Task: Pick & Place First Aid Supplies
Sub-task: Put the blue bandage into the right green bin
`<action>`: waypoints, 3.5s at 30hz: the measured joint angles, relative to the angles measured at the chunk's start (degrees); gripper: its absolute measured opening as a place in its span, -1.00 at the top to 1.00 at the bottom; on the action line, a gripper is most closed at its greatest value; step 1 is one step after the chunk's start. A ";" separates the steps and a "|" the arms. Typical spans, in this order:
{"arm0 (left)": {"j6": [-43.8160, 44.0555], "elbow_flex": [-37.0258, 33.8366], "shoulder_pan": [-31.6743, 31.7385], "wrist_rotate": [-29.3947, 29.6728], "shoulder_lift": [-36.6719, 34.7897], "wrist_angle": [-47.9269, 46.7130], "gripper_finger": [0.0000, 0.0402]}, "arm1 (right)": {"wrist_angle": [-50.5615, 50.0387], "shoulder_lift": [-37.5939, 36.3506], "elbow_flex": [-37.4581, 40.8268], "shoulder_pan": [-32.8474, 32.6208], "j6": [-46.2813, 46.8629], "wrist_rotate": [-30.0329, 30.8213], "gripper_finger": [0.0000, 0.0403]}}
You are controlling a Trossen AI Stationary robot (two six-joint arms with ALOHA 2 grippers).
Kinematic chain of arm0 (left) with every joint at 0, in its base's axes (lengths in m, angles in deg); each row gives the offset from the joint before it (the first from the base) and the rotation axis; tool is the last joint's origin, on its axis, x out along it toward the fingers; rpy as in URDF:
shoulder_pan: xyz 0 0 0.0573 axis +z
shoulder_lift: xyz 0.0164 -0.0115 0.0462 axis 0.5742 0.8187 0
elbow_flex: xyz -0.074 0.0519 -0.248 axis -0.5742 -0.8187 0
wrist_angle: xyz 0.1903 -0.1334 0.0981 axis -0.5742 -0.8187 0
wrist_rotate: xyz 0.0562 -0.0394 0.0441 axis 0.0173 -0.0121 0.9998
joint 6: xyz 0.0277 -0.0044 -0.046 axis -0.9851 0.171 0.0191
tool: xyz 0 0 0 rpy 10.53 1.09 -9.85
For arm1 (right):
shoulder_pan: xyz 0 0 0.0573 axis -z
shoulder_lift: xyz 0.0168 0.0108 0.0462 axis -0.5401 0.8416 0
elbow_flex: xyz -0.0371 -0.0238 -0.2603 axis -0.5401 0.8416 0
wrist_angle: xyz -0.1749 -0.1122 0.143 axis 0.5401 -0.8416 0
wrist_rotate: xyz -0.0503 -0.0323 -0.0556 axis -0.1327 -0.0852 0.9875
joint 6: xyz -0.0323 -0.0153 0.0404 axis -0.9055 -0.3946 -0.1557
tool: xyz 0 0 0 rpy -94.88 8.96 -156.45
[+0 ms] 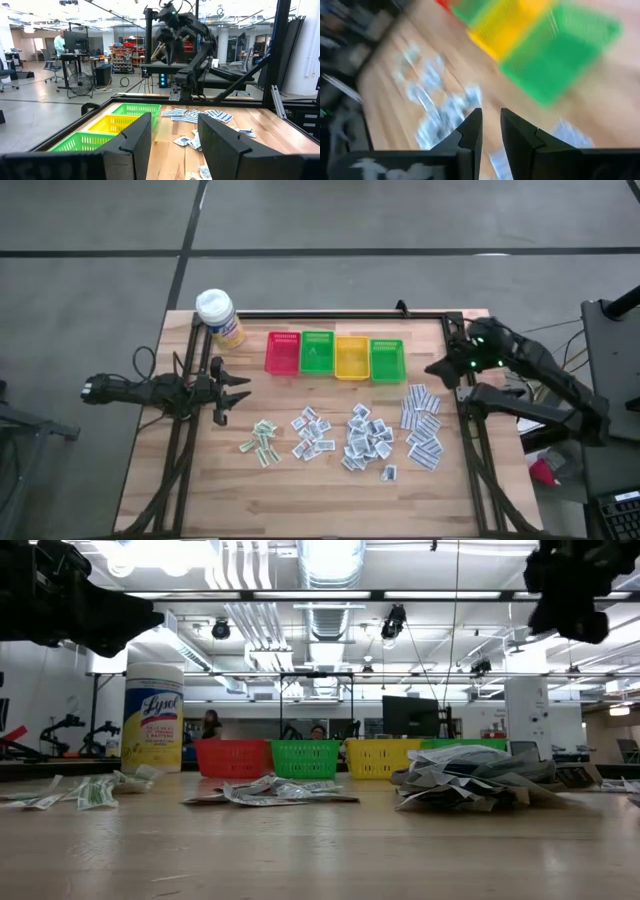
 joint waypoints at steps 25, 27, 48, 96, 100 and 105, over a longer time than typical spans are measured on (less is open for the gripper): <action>-0.04 0.00 0.00 0.00 0.00 -0.03 0.21 | -14.59 18.89 2.78 0.00 9.74 7.54 0.66; -0.04 -0.01 0.00 -0.01 -0.01 -0.04 0.21 | -14.78 18.60 2.85 0.02 10.13 7.58 0.66; -0.07 -0.02 0.00 -0.03 0.00 -0.09 0.21 | -14.91 17.83 4.72 -3.08 22.76 5.80 0.16; -0.28 0.00 0.00 0.17 0.00 -0.90 0.21 | -0.28 41.19 10.89 -26.23 68.44 19.67 0.19; -0.28 -0.01 0.00 0.17 -0.01 -0.87 0.21 | 3.18 40.91 12.61 -26.23 67.41 19.65 0.22; -0.28 -0.02 0.00 0.17 -0.02 -0.87 0.21 | 4.31 40.00 12.95 -26.23 61.58 19.64 0.24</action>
